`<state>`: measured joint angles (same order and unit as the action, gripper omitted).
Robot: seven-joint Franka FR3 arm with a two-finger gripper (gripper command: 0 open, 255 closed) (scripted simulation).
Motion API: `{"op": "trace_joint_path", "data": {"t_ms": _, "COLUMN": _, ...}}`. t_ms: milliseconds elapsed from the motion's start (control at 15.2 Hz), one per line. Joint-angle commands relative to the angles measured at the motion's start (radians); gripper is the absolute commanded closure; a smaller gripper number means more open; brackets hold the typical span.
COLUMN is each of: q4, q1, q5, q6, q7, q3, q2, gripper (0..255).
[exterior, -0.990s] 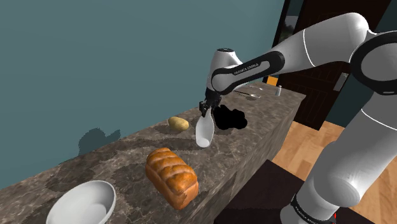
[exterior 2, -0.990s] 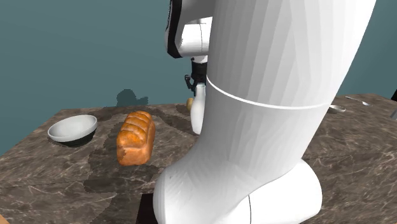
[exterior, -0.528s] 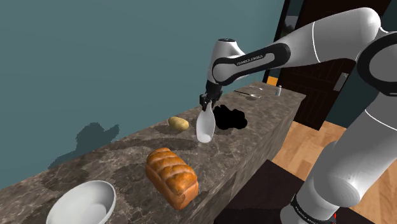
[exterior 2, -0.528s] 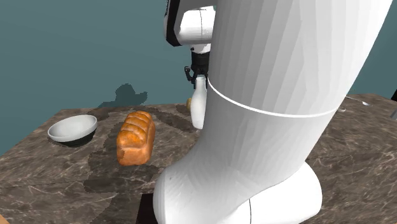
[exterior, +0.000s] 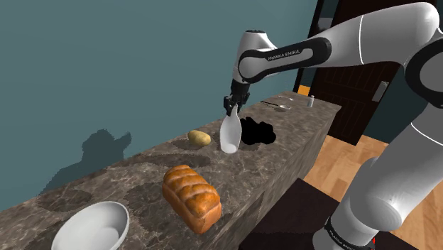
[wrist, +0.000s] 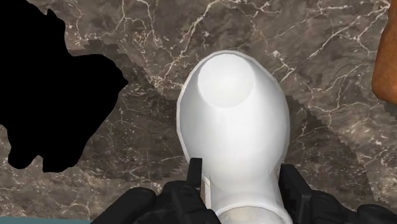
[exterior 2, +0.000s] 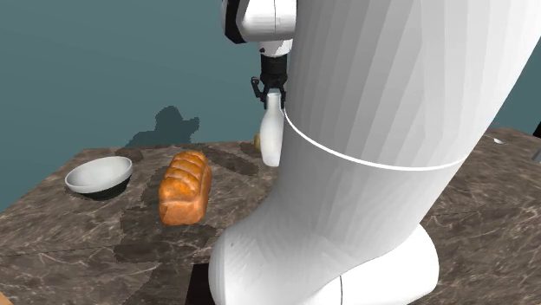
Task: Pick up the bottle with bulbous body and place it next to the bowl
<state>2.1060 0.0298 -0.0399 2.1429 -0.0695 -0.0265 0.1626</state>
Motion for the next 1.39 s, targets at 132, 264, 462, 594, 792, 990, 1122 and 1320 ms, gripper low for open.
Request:
{"op": "trace_joint_path", "data": {"t_ms": 132, "q4": -0.047, "q1": 0.001, "q5": 0.001, "q6": -0.055, "q7": 0.0, "q3": 0.002, "q2": 0.008, "gripper": 255}}
{"op": "trace_joint_path", "data": {"t_ms": 264, "q4": -0.071, "q1": 0.001, "q5": 0.001, "q6": -0.082, "q7": 0.0, "q3": 0.002, "q2": 0.011, "gripper": 255}}
{"op": "trace_joint_path", "data": {"t_ms": 462, "q4": -0.108, "q1": 0.001, "q5": 0.002, "q6": -0.122, "q7": 0.002, "q3": 0.002, "q2": 0.014, "gripper": 255}}
{"op": "trace_joint_path", "data": {"t_ms": 594, "q4": -0.134, "q1": 0.002, "q5": 0.002, "q6": -0.149, "q7": 0.003, "q3": 0.002, "q2": 0.015, "gripper": 255}}
{"op": "trace_joint_path", "data": {"t_ms": 792, "q4": -0.175, "q1": 0.002, "q5": 0.003, "q6": -0.189, "q7": 0.004, "q3": 0.002, "q2": 0.014, "gripper": 255}}
{"op": "trace_joint_path", "data": {"t_ms": 990, "q4": -0.218, "q1": 0.002, "q5": 0.003, "q6": -0.229, "q7": 0.005, "q3": 0.003, "q2": 0.012, "gripper": 255}}
{"op": "trace_joint_path", "data": {"t_ms": 1122, "q4": -0.248, "q1": 0.002, "q5": 0.004, "q6": -0.257, "q7": 0.006, "q3": 0.003, "q2": 0.009, "gripper": 255}}
{"op": "trace_joint_path", "data": {"t_ms": 1320, "q4": -0.294, "q1": 0.002, "q5": 0.004, "q6": -0.298, "q7": 0.007, "q3": 0.003, "q2": 0.003, "gripper": 255}}
